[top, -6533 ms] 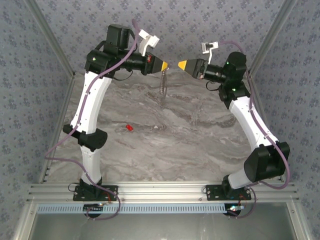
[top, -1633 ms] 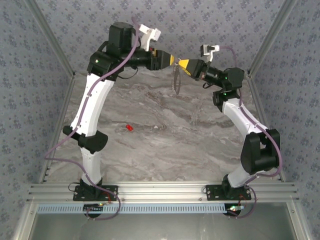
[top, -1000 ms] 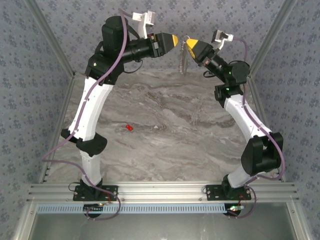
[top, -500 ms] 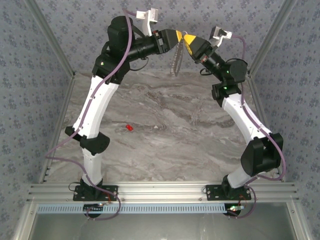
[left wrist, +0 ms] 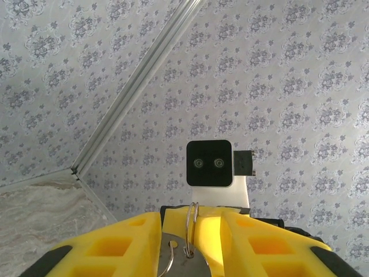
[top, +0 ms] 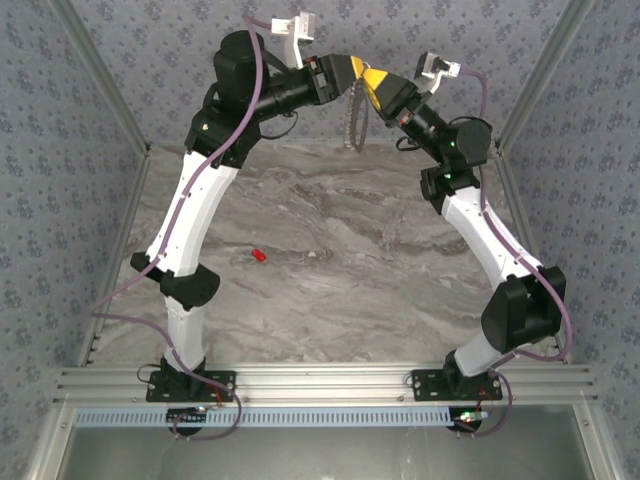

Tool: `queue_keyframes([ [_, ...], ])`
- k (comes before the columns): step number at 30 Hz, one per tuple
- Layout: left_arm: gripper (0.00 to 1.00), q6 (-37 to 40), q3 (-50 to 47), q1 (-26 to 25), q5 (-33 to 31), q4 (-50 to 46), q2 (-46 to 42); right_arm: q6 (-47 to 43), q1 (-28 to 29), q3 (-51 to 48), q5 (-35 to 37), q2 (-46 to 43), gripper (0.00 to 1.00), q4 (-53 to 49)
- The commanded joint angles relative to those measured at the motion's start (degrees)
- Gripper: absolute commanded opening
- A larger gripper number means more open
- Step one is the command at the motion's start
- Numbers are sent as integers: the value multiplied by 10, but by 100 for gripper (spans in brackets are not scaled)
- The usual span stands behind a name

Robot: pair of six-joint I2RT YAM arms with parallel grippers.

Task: Put the keys on the keyring

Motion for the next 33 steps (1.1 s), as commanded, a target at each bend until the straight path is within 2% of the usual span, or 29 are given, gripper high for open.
queue_keyframes([
  [1, 29, -5, 15, -4, 1, 23, 8, -10, 5, 28, 11, -9, 0, 18],
  [4, 22, -5, 15, -5, 3, 24, 10, -10, 5, 29, 11, -8, 0, 18],
  [10, 17, -6, 15, -5, 10, 26, 14, -9, 6, 32, 11, -4, 0, 19],
  [16, 6, -6, 15, -5, 16, 32, 17, -6, 6, 31, 11, -4, 0, 19],
  [25, 0, 1, 18, -7, 44, 52, 20, -7, 6, 28, 11, -4, 0, 17],
  [30, 0, 49, 18, -8, 44, 27, 14, -6, 5, 29, 6, -2, 0, 19],
  [31, 0, 65, 19, -8, 41, 19, 10, -5, 3, 29, 5, -3, 2, 19],
  [33, 0, 106, 19, -8, 32, -1, 4, -5, -5, 19, 5, -9, 19, 16],
])
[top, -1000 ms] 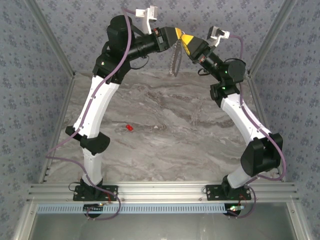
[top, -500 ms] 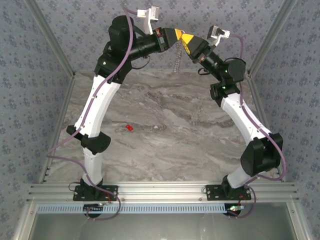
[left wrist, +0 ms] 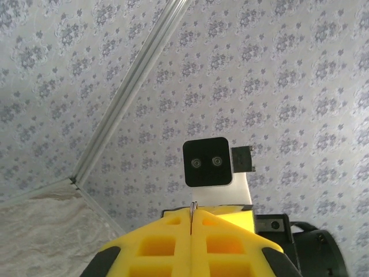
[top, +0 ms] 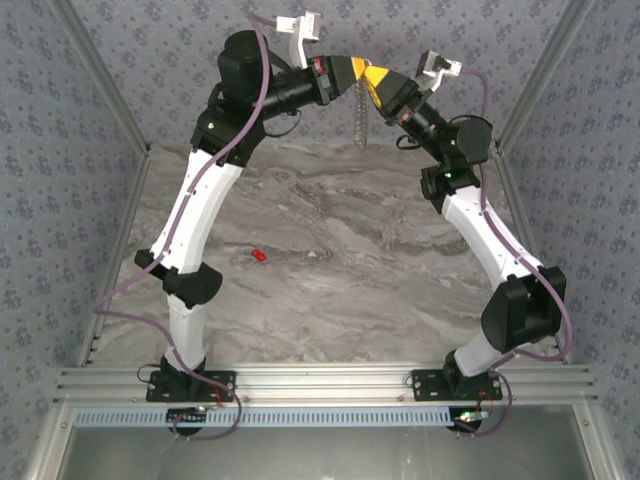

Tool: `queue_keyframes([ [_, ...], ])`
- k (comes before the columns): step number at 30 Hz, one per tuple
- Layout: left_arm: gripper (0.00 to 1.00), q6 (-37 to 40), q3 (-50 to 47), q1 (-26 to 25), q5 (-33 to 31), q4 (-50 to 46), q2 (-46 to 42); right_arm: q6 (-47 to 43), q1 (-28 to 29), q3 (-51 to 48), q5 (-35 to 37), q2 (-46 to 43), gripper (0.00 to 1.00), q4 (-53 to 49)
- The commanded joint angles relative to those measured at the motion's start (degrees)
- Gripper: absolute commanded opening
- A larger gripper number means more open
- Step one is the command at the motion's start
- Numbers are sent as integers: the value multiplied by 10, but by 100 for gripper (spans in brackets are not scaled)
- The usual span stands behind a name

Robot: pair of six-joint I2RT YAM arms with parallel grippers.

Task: Put the keys on the keyring

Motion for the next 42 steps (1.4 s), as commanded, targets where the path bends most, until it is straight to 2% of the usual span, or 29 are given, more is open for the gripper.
queue_keyframes([
  [1, 0, 84, 15, -7, 9, -31, -13, -5, -10, 4, -3, -15, 25, 22],
  [3, 0, 133, 15, -7, 9, -49, -19, -4, -26, -16, -7, -28, 35, 18],
  [6, 0, 214, 14, -6, 28, -74, -28, -9, -52, -54, -18, -54, 42, 8],
  [10, 0, 303, 13, -6, 62, -102, -36, -11, -87, -94, -50, -82, 46, -10],
  [15, 0, 368, 14, -6, 105, -147, -39, -12, -103, -96, -121, -88, 48, -11],
  [19, 0, 375, 14, 1, 139, -151, -39, -22, -101, -83, -189, -85, 49, -8],
  [24, 0, 360, 14, 8, 169, -146, -37, -26, -90, -72, -223, -82, 48, -2],
  [31, 0, 340, 14, 10, 185, -141, -33, -62, -62, -53, -238, -80, 46, -35],
  [42, 0, 316, 15, 10, 208, -119, -26, -64, -59, -32, -227, -64, 40, -31],
])
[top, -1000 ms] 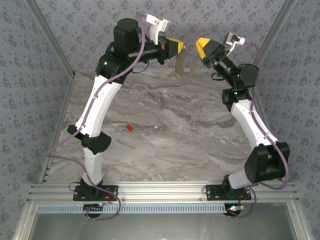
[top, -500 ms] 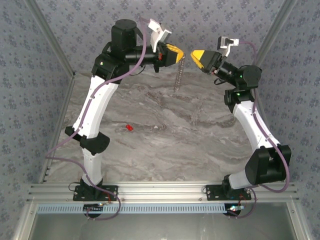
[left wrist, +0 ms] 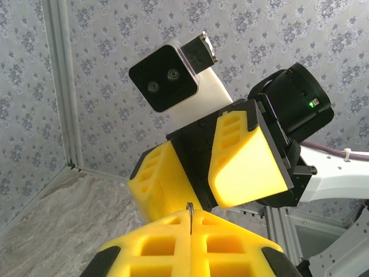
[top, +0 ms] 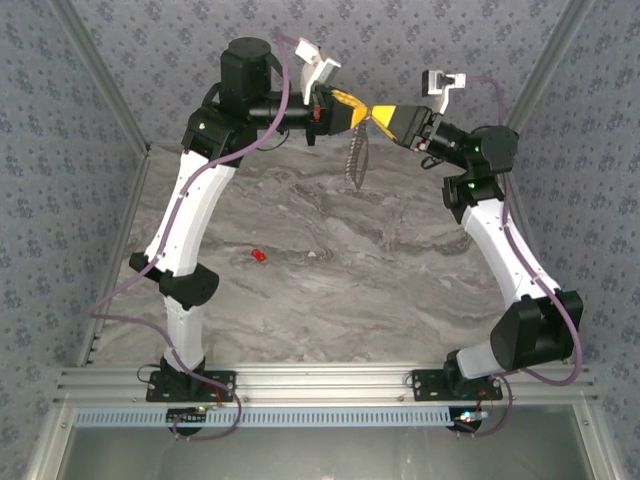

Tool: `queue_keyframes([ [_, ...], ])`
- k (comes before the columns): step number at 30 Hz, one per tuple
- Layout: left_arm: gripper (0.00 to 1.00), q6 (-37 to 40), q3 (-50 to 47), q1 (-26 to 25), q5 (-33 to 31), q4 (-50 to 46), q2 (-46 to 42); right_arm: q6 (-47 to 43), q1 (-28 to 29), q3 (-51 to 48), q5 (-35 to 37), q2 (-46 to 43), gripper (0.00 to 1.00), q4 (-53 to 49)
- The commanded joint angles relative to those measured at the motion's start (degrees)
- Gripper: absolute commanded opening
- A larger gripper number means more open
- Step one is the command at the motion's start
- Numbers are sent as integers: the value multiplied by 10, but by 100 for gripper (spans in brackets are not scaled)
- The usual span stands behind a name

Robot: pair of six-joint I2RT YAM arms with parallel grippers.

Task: Put the keys on the keyring

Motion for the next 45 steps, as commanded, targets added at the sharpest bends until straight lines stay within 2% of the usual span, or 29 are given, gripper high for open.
queue_keyframes([
  [1, 0, -13, 16, 1, 23, 32, -9, -7, 1, 26, -4, 8, 38, 16],
  [7, 0, -17, 16, 2, 22, 38, -6, 20, 3, 36, -15, 22, 21, 45],
  [11, 0, -21, 17, 4, 23, 41, -5, 29, 6, 34, -26, 22, 20, 56],
  [16, 0, -27, 17, 6, 23, 41, -3, 31, 10, 34, -33, 23, 26, 58],
  [19, 0, -29, 17, 7, 23, 42, -3, 30, 12, 35, -34, 22, 25, 56],
  [22, 0, -31, 17, 7, 26, 58, -2, 29, 12, 35, -31, 22, 17, 55],
  [25, 0, -33, 17, 7, 26, 59, -2, 28, 10, 35, -28, 22, 1, 54],
  [28, 0, -37, 20, 8, 20, 60, -2, 27, 6, 30, -22, 19, 0, 53],
  [29, 2, -39, 25, 8, 11, 56, -2, 26, 3, 28, -21, 18, 0, 53],
  [31, 16, -45, 42, 11, -15, 48, -1, 26, -1, 25, -18, 16, 0, 54],
  [34, 27, -72, 57, 19, -61, 48, -6, 26, -6, 22, -15, 11, 0, 56],
  [39, 36, -106, 57, 28, -96, 64, -22, 27, -10, 21, -8, 5, 0, 56],
  [45, 41, -171, 56, 28, -95, 74, -19, 27, -14, 26, 10, -2, 0, 54],
])
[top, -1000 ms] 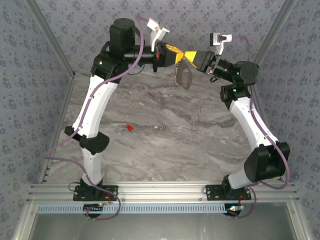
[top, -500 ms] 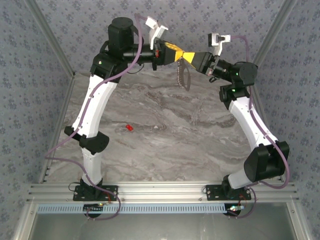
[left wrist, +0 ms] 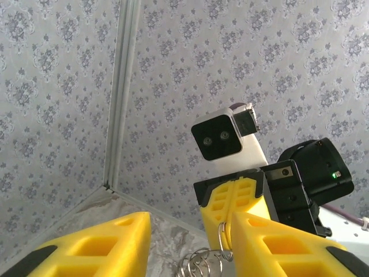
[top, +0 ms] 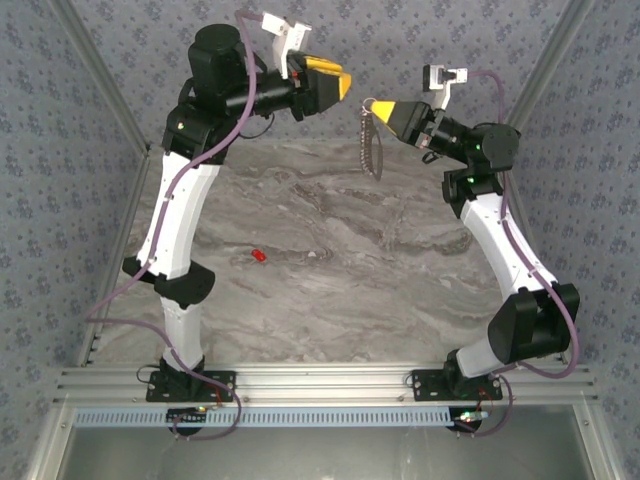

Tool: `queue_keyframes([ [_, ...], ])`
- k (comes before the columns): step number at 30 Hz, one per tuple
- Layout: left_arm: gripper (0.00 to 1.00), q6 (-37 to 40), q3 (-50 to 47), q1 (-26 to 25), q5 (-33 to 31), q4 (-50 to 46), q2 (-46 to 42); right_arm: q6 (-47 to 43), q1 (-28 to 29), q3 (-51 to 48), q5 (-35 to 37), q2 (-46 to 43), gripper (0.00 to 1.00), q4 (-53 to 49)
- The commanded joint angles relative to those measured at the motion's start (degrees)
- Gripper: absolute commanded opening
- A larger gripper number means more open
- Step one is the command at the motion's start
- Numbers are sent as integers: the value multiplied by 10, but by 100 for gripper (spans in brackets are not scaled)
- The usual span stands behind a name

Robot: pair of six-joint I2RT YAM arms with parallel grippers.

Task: Put the keys on the keyring

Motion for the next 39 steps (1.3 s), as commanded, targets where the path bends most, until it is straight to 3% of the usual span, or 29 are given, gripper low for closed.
queue_keyframes([
  [1, 42, -64, 12, -2, -6, 27, -10, 2, -8, 8, 28, -23, 0, 13],
  [7, 42, -124, 13, -22, -7, 34, 11, 12, -12, 7, 69, -23, 0, 25],
  [22, 41, -137, 13, -49, -59, 32, 31, 43, -10, 9, 109, -21, 0, 53],
  [39, 40, -153, 13, -51, -51, 65, 43, 51, 9, 28, 112, -4, 0, 65],
])
